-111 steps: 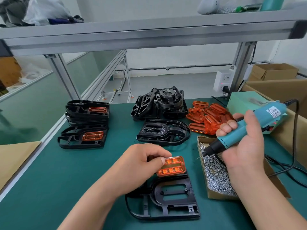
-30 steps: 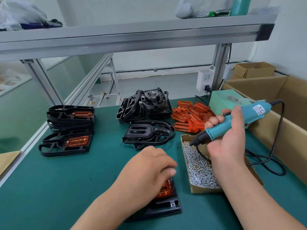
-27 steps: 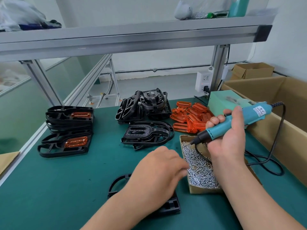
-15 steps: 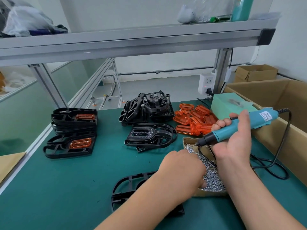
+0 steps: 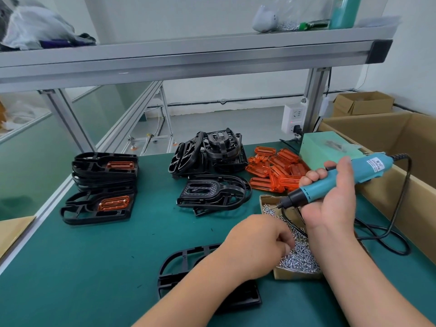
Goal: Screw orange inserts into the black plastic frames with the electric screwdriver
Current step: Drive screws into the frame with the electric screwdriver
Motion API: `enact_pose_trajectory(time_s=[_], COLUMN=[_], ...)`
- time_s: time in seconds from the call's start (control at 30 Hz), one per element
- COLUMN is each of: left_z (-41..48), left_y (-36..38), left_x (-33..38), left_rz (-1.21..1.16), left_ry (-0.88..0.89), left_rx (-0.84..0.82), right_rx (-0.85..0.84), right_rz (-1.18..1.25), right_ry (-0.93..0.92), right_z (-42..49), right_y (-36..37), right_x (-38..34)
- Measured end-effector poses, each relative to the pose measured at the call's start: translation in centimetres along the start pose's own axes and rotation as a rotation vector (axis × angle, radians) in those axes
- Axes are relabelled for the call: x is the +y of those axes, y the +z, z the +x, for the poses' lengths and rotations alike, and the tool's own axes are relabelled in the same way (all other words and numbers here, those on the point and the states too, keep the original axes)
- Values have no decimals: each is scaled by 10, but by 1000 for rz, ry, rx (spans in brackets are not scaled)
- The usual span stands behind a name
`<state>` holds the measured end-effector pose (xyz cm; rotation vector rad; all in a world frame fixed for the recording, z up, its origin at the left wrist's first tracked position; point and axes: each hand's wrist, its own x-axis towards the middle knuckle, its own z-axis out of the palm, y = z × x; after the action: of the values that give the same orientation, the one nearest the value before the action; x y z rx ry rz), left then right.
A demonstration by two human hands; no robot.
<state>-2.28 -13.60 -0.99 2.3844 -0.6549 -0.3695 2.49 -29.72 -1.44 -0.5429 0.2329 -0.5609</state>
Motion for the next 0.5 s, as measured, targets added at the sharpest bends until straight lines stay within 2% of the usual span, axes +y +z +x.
enact_pose_trajectory(time_s=[0.17,0.27,0.4,0.5], left_z=[0,-3,-10,-24], left_y=[-1,-10,-31,-45], left_x=[-9,-10,-13,-25], left_rz=[-353,-755,-1397,-1665], left_ry=[-60,-111,-183,-219], left_rx=[62,26,-114,-134], right_rx=[-10,-17,-19,-30], right_rz=[3,5,17,8], right_ry=[-2,1,9,14], right_z=[0,-1,-2,-4], right_y=[-1,-1,-2,-1], right_x=[0,0,0,0])
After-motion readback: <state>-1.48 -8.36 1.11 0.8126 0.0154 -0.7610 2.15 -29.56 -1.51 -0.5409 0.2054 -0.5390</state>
